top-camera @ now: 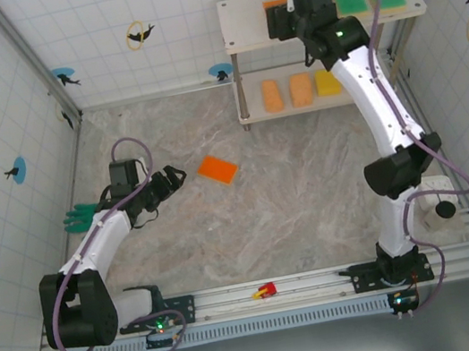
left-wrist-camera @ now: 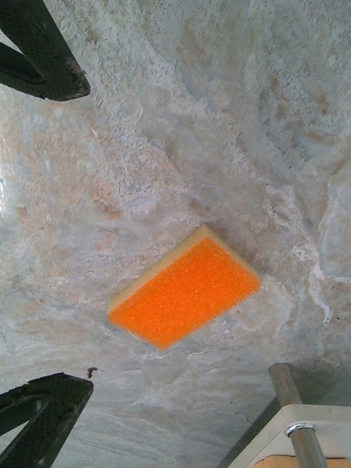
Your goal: Place and organize the cleaning sponges onto the shelf
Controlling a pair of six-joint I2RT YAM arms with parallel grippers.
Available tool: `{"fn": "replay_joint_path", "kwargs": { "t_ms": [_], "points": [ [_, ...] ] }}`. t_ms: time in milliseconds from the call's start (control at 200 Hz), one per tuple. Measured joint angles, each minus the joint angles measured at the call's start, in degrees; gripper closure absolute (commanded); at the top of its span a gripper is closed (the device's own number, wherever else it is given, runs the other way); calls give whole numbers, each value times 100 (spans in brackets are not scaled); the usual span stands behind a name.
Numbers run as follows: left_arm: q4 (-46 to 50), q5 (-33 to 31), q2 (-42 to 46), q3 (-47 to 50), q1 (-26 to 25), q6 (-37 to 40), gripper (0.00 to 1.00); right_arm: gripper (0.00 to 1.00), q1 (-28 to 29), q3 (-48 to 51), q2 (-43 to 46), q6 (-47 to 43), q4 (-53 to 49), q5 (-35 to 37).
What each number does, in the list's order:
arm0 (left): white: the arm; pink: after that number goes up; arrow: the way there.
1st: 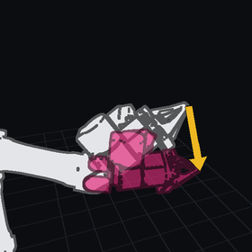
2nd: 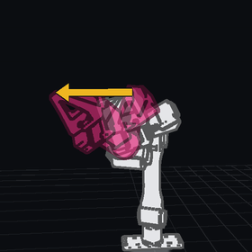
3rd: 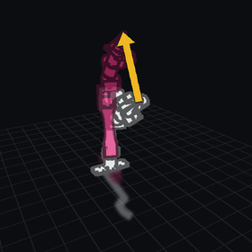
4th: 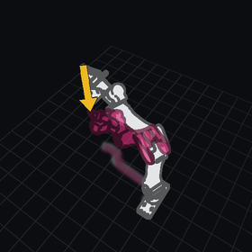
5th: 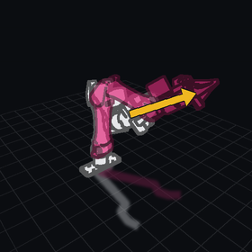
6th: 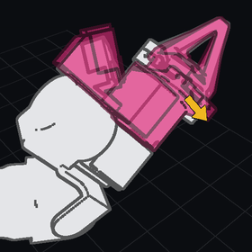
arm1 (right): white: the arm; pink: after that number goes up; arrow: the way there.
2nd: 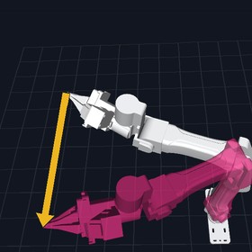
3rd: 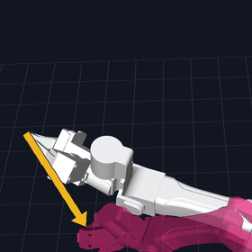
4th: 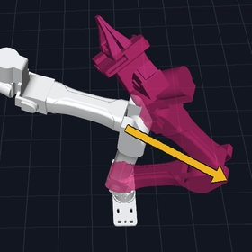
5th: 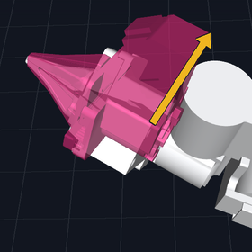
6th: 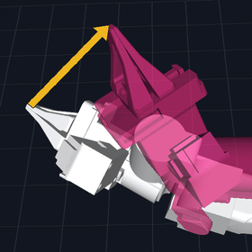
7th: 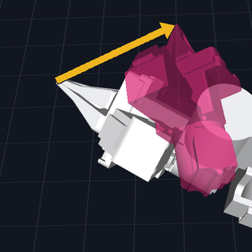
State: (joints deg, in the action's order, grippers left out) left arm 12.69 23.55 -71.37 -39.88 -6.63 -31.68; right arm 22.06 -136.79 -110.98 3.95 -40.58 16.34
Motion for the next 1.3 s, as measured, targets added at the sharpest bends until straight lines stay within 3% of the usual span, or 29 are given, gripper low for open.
{"fn": "replay_joint_path", "kwargs": {
  "t_ms": [230,466,686,1041,1302],
  "points": [
    [0,0,0,0,0,0,3,8,0,387,791,-271,15,-769],
    [2,0,0,0,0,0,3,5,153,2343,1904,-1163,236,-1810],
    [2,4,0,0,0,-2,3,0,916,4251,2409,-2048,601,-2243],
    [98,0,2,-13,0,0,3,2,1644,5919,2406,-1840,1757,-2564],
    [201,-4,13,-68,0,0,3,2,2107,6229,1392,-1456,2621,-2776]
  ]
}}
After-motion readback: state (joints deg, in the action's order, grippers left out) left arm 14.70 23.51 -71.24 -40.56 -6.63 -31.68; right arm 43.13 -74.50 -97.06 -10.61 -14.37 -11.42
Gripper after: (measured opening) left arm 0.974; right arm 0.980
